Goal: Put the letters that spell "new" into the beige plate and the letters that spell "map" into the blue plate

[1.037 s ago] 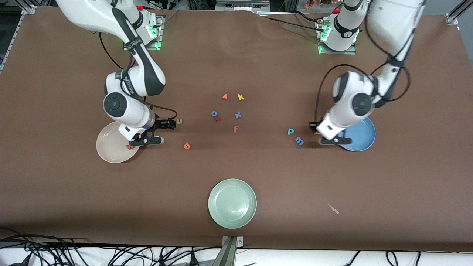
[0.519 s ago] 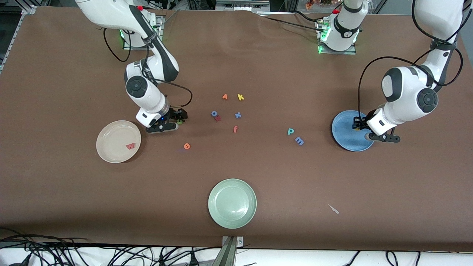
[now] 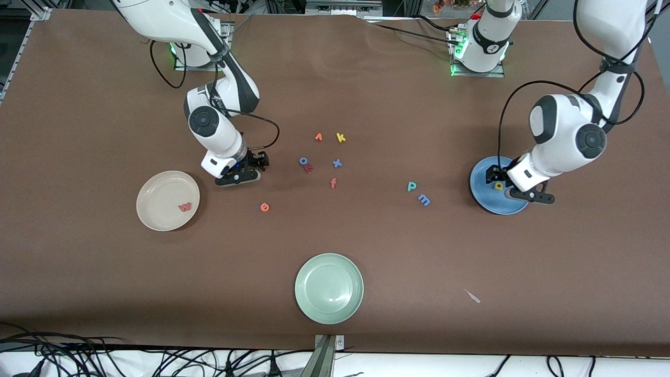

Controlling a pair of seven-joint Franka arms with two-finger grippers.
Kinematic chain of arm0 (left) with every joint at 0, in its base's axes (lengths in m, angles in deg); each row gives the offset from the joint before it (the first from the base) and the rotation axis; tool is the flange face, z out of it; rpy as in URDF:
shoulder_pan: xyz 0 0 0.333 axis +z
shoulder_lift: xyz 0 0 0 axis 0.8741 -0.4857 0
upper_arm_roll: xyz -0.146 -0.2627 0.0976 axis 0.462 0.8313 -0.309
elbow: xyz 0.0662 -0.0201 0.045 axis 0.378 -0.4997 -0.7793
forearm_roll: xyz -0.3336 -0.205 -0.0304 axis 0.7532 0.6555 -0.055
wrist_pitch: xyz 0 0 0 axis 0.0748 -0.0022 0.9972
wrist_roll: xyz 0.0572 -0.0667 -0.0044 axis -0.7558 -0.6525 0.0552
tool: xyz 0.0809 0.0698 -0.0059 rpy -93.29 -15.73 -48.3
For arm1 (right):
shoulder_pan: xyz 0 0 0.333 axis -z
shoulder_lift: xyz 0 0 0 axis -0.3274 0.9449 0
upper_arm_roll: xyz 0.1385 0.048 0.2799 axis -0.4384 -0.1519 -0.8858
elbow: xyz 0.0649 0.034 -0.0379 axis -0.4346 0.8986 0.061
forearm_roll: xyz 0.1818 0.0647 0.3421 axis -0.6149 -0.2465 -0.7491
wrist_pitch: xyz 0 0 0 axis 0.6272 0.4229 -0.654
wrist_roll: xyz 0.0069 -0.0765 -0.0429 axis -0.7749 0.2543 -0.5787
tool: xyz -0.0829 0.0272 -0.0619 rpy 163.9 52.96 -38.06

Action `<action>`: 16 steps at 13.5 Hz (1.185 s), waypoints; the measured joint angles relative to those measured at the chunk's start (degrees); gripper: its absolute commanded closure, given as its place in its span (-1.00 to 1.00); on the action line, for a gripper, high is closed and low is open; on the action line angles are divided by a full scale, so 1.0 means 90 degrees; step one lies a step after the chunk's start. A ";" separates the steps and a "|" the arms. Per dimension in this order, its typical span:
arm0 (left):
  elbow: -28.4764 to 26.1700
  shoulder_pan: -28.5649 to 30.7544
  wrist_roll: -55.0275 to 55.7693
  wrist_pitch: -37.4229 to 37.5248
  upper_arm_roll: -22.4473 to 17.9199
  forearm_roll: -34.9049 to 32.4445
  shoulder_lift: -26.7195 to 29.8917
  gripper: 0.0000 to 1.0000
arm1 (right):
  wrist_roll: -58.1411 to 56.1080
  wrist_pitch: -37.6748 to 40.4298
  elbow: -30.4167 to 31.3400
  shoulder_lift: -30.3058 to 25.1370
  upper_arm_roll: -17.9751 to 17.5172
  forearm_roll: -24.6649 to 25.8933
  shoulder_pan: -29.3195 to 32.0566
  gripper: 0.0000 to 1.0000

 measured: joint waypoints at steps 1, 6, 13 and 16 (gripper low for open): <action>0.0121 -0.0318 0.0289 -0.0094 0.0025 0.0001 -0.0066 -0.33 | 0.0000 -0.0002 0.0000 0.0017 0.0002 0.0000 0.0000 0.15; 0.0887 -0.1585 0.1896 -0.0587 0.0065 0.0001 -0.1008 -0.32 | 0.0003 -0.0019 -0.0002 0.0039 0.0021 0.0006 0.0001 0.65; 0.1351 -0.1820 0.2146 -0.0678 0.0062 0.0001 -0.1581 -0.24 | 0.0153 0.1127 -0.0756 0.0036 0.0314 -0.0004 0.0035 0.77; 0.1353 -0.1877 0.2182 -0.0930 0.0061 0.0001 -0.1710 -0.25 | -0.0135 0.2356 -0.1540 0.0022 0.0845 0.0002 0.0098 0.75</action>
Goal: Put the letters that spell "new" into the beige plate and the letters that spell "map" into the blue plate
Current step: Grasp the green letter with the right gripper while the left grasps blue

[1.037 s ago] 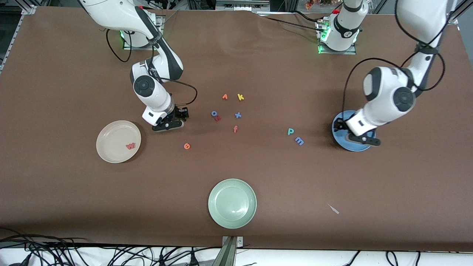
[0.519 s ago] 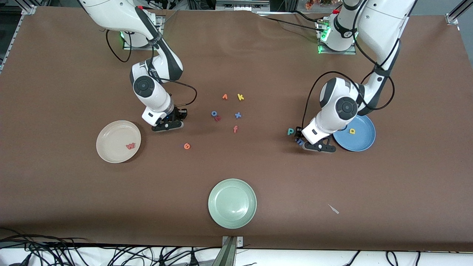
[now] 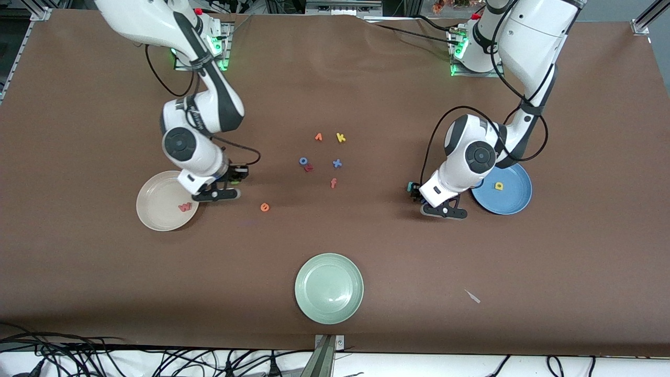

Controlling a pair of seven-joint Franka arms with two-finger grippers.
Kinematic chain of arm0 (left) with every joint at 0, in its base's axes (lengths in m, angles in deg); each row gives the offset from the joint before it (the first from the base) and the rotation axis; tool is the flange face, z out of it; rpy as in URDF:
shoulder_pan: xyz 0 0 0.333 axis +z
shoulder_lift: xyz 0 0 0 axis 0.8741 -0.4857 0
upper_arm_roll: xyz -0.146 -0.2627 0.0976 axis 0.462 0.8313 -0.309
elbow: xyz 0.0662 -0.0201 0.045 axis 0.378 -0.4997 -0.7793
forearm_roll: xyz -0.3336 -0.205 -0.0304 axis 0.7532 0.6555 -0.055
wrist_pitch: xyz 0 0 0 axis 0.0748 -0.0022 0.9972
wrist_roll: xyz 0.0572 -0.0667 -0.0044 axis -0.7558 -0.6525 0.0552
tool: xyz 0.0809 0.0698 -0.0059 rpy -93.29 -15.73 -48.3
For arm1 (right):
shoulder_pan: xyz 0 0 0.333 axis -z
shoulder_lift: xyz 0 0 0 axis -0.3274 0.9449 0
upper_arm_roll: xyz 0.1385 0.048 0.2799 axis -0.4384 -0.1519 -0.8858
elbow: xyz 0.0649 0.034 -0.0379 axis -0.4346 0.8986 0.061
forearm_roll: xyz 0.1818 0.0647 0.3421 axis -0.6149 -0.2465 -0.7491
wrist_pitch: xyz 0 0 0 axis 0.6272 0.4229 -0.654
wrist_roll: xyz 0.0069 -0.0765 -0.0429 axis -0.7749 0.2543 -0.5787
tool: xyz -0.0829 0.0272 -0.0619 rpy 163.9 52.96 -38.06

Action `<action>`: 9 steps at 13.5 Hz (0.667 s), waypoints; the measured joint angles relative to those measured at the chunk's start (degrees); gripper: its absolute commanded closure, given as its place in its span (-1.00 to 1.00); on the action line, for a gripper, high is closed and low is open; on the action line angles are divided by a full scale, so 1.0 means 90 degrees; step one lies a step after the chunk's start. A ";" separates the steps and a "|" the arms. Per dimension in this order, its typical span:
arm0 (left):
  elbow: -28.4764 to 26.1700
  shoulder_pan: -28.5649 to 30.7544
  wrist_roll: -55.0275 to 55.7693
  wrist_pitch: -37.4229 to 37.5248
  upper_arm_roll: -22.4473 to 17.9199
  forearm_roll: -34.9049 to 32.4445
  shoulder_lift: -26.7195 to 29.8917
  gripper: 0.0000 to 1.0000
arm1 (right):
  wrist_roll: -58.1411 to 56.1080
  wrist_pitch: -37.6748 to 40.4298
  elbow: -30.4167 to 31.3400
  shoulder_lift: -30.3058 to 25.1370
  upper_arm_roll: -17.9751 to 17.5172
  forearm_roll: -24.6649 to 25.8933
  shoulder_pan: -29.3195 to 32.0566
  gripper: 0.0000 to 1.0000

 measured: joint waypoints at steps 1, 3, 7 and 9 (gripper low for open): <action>0.0001 -0.0019 0.0002 -0.0034 0.0000 0.0000 -0.0036 -0.26 | -0.0178 0.0126 -0.0102 0.0002 0.0162 0.0003 0.0035 0.74; 0.0016 -0.0029 0.0003 -0.0060 -0.0003 0.0000 -0.0055 -0.27 | -0.0560 0.0168 -0.0134 0.0020 0.0421 0.0008 0.0149 0.73; 0.0017 -0.0030 0.0003 -0.0060 -0.0032 0.0000 -0.0075 -0.27 | -0.0777 0.0166 -0.0281 0.0189 0.0568 0.0330 0.0465 0.64; 0.0017 -0.0030 0.0002 -0.0060 -0.0063 0.0000 -0.0095 -0.32 | -0.0870 0.0166 -0.0422 0.0334 0.0576 0.0438 0.0613 0.06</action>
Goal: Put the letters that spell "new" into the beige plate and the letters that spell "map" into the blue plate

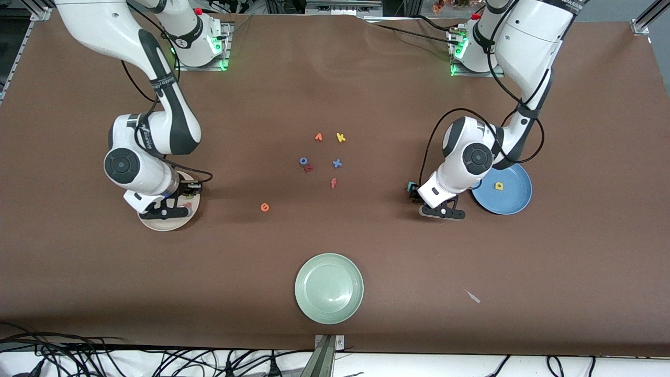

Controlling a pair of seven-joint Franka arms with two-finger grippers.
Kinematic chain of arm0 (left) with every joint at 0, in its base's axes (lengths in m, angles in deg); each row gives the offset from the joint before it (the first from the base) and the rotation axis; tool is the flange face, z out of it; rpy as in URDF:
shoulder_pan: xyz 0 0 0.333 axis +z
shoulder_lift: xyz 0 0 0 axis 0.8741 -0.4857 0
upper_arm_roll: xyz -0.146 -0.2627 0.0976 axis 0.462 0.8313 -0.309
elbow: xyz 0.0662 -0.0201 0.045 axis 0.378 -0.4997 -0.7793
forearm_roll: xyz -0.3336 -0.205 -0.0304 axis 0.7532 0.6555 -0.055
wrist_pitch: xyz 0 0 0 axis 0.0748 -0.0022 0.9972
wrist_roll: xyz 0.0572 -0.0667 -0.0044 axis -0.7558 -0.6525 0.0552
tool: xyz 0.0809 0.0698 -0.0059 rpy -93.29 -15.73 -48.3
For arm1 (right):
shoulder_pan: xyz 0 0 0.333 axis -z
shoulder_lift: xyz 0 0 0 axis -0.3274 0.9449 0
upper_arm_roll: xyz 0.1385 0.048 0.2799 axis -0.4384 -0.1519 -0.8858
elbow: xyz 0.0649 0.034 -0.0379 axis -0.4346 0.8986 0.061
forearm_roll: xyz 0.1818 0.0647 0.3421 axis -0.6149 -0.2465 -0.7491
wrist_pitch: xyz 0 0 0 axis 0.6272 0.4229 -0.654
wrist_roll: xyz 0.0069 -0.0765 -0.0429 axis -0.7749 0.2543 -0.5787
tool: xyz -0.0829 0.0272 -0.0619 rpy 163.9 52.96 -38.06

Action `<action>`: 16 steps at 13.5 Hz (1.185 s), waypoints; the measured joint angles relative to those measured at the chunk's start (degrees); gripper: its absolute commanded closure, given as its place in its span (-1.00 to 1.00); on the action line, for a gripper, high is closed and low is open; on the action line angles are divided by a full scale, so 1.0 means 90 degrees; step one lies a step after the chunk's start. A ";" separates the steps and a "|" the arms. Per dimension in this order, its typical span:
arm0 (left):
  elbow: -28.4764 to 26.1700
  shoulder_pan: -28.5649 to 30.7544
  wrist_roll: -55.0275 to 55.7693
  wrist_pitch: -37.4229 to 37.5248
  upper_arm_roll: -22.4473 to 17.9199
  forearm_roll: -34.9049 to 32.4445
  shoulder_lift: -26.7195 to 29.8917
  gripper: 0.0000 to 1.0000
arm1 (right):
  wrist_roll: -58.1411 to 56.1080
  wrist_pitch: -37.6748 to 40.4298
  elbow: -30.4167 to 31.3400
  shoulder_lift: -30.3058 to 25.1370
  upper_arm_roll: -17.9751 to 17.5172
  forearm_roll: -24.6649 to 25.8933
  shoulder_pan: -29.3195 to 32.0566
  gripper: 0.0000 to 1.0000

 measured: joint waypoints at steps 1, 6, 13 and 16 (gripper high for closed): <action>0.0001 0.0000 -0.0001 0.0000 -0.0025 0.0000 0.0000 -0.33 | -0.0051 0.0000 -0.0075 0.0078 0.0005 0.0010 0.0070 -0.83; -0.0042 0.0000 -0.0003 0.0001 -0.0064 0.0000 0.0000 -0.10 | -0.0102 0.0038 -0.0402 0.0205 -0.0046 0.0000 0.0144 -1.00; -0.0078 0.0001 -0.0002 0.0004 -0.0103 0.0000 0.0019 0.46 | 0.1529 0.0119 -0.0576 0.0208 -0.0865 -0.0092 -0.0010 -1.00; -0.0102 -0.0002 -0.0002 0.0017 -0.0095 0.0000 0.0056 0.78 | 0.2390 0.0098 -0.0757 0.0299 -0.1230 -0.0098 -0.0021 -1.00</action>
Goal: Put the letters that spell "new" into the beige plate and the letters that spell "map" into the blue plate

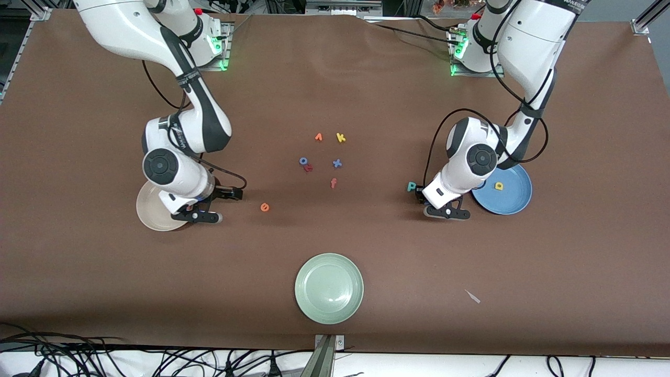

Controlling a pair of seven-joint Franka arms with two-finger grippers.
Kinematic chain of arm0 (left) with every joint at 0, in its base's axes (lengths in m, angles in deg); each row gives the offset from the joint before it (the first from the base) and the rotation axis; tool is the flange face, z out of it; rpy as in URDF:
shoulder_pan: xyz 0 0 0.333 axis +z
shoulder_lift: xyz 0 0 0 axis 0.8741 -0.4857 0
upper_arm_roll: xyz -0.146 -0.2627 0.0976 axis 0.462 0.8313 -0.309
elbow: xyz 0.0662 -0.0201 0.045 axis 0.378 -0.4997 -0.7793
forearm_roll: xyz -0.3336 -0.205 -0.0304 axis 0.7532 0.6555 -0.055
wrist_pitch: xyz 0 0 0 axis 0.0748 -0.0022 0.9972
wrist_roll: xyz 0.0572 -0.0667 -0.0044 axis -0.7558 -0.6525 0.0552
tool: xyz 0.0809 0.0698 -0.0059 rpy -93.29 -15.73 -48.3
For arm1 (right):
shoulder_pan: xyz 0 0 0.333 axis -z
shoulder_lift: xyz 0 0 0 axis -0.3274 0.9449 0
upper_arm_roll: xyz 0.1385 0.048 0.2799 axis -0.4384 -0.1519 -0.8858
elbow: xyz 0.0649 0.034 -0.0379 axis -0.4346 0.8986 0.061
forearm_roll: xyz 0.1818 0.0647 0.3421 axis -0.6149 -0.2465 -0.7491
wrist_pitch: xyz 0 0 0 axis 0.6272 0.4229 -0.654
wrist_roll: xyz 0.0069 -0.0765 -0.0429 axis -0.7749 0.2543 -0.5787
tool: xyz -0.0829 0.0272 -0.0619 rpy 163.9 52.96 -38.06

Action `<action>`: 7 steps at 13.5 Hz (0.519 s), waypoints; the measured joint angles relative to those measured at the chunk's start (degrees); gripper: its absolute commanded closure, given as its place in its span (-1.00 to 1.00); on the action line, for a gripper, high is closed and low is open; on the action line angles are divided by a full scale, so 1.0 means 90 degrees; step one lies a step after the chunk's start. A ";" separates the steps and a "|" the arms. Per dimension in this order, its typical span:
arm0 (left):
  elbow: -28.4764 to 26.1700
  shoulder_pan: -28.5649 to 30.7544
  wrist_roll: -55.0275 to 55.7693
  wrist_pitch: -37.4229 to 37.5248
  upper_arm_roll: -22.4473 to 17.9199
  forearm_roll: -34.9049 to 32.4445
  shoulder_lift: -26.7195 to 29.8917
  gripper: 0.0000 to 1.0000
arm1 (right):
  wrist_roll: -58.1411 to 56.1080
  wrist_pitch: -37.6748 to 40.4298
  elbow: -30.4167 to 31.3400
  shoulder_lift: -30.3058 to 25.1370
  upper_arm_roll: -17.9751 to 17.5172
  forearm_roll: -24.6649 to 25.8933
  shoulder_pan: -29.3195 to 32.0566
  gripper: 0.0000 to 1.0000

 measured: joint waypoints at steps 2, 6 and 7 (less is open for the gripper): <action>-0.0005 0.0001 0.0000 -0.0003 0.0000 0.0000 0.0007 0.78 | 0.0491 -0.0015 -0.0239 0.0179 -0.0213 0.0000 -0.0010 -1.00; -0.0003 0.0276 -0.0154 0.0433 -0.0045 0.0000 0.0253 0.78 | 0.1106 -0.0421 -0.0611 0.0664 -0.0354 -0.0001 -0.0180 -1.00; -0.0002 0.0489 -0.0369 0.0743 -0.0052 0.0000 0.0451 0.78 | 0.1204 -0.0595 -0.0627 0.0777 -0.0361 -0.0001 -0.0257 -1.00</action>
